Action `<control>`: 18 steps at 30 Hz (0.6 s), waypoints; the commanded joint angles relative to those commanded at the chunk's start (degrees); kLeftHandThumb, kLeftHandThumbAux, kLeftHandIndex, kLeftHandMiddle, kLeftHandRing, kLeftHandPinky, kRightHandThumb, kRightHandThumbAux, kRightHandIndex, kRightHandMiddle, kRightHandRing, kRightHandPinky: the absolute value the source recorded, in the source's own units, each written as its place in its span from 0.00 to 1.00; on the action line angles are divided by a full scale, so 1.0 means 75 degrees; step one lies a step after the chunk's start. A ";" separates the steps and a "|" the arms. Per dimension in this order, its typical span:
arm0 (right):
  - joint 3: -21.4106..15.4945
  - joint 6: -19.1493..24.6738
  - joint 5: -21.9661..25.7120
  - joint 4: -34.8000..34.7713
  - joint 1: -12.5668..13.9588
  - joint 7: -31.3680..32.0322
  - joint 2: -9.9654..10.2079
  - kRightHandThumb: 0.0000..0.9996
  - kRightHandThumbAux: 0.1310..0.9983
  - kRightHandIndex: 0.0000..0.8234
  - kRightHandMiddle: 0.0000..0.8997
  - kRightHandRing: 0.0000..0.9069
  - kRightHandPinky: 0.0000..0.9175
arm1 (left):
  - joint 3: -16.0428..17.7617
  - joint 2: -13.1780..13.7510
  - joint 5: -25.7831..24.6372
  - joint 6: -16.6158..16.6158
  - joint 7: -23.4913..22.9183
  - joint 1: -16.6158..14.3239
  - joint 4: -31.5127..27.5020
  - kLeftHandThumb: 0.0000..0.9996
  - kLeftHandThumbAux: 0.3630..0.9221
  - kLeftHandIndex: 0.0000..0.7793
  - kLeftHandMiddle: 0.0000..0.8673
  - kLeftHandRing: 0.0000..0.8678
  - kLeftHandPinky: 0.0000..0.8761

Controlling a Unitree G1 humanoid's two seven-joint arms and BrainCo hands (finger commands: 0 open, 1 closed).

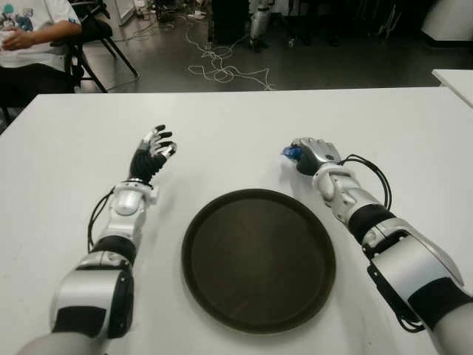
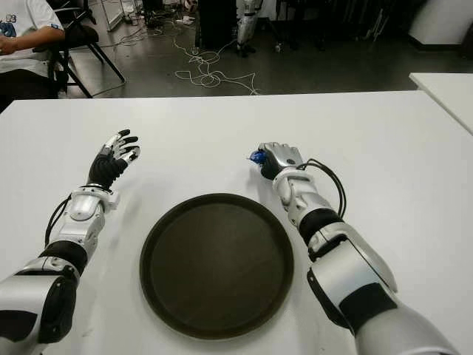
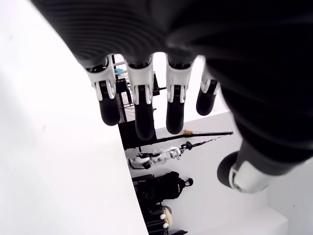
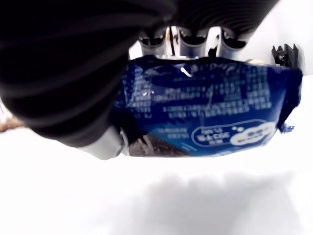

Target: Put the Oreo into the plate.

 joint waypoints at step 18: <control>-0.0022 -0.0260 -0.0059 0.0132 -0.0006 -0.0289 -0.0037 0.69 0.68 0.53 0.76 0.75 0.71 | -0.0008 0.0016 0.0021 -0.0074 0.0015 0.0017 0.0006 0.15 0.46 0.11 0.21 0.19 0.17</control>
